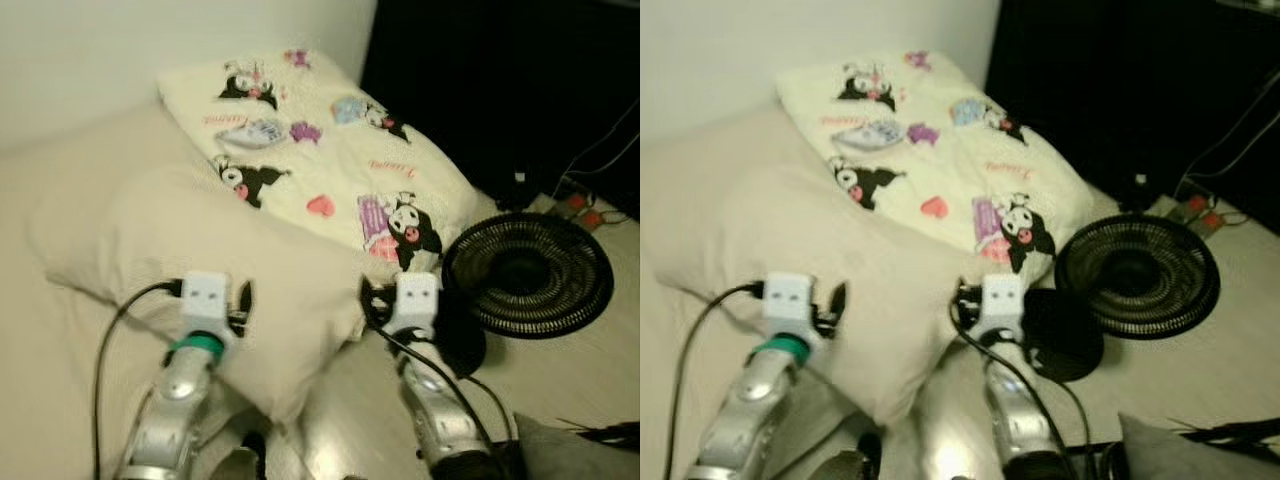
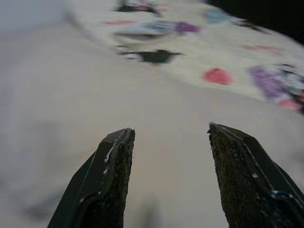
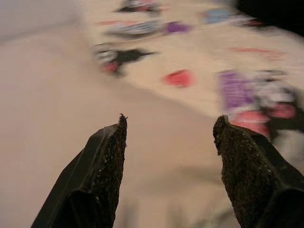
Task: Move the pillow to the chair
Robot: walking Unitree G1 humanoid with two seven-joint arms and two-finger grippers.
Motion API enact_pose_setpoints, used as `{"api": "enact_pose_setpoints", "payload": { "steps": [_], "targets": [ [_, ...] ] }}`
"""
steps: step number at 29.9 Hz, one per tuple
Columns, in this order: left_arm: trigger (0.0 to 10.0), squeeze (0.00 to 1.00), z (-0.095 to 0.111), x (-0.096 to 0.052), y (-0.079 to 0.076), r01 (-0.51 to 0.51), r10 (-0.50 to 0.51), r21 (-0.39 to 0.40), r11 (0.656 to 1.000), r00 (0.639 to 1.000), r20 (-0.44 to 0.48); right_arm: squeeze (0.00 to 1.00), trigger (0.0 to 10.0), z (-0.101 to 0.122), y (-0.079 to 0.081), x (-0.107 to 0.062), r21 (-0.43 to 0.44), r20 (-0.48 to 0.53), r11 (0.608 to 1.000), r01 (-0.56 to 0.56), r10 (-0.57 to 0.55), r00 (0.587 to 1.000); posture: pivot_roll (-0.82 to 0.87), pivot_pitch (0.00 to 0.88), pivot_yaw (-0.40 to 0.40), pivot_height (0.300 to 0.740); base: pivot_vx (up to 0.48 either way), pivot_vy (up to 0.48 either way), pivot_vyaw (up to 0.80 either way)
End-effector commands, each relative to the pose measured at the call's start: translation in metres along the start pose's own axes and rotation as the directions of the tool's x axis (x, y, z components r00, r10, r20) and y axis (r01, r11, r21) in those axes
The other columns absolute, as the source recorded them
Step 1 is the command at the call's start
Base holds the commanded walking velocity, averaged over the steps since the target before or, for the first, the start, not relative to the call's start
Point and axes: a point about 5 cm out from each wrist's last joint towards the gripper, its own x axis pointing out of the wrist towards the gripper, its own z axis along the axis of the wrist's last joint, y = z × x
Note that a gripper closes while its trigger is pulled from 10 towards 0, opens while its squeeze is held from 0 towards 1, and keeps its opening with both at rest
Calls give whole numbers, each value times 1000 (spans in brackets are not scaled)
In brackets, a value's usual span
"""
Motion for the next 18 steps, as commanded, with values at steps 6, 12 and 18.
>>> {"api": "enact_pose_setpoints", "payload": {
  "steps": [6,12,18],
  "targets": [
    [10000,0,-4,-3,-5,18,-18,-5,1000,1000,-14,0,10000,-8,-4,-3,5,-31,1000,14,-14,999,31,56,12,740,0,0,788],
    [10000,0,-4,-3,-5,26,-26,6,1000,1000,-16,0,10000,-8,-4,-3,7,-31,1000,15,-15,999,31,55,15,740,0,0,788],
    [10000,0,-4,-3,-6,40,-40,-2,999,999,-19,0,10000,-9,-4,-4,9,-32,1000,15,-15,999,30,57,15,740,0,0,788]
  ]
}}
